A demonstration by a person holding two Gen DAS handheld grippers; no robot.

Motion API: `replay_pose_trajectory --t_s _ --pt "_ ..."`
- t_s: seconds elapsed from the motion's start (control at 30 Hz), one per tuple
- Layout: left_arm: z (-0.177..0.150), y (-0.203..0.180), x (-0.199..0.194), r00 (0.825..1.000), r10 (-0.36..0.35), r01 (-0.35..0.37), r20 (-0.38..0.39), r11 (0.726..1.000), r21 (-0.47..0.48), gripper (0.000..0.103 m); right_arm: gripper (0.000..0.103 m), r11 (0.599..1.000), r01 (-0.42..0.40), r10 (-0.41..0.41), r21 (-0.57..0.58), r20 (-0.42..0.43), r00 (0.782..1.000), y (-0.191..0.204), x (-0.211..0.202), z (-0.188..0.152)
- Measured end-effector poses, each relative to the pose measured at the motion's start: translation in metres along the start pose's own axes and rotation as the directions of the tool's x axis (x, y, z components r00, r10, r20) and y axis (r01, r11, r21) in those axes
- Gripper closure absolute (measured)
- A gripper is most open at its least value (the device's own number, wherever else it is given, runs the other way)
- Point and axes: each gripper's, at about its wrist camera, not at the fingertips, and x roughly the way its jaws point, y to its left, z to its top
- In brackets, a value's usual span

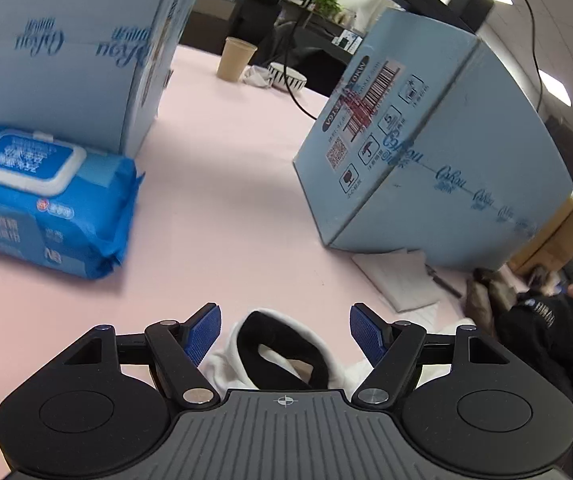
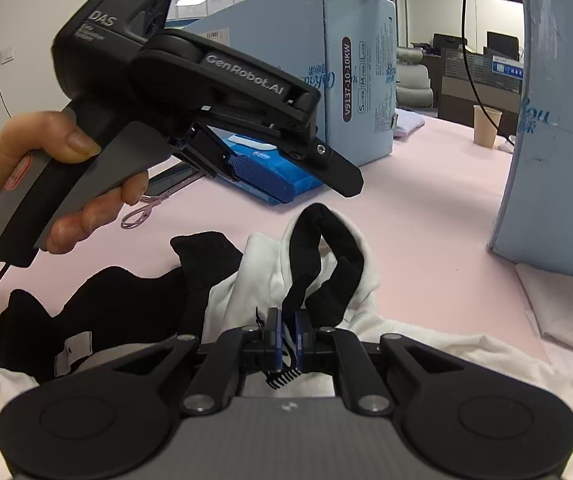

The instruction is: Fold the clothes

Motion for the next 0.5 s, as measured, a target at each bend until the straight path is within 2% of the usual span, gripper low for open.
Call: replay_pose_trajectory --t_s 0.07,0.17,0.27,0.5 --pt "0.0 -0.003 0.005 0.994 -0.101 0.099 -0.048 0.995 -0.031 0.03 0.096 1.0 0.005 -0.005 -0.001 0.003 1.0 0.001 -0.002 0.001" --pt "-0.004 -0.013 0.018 0.995 -0.029 0.03 -0.093 1.0 0.01 0.03 0.096 1.0 0.006 -0.006 0.002 -0.001 1.0 0.001 -0.002 0.002" --pt "-0.007 -0.008 0.03 0.991 0.017 -0.018 -0.132 1.0 -0.007 0.03 0.096 1.0 0.001 -0.001 0.005 0.011 1.0 0.002 -0.007 0.001" --pt "-0.012 -0.017 0.032 0.992 0.014 -0.016 -0.126 1.0 -0.017 0.03 0.096 0.998 -0.003 0.007 -0.07 0.046 0.999 0.025 -0.024 0.001"
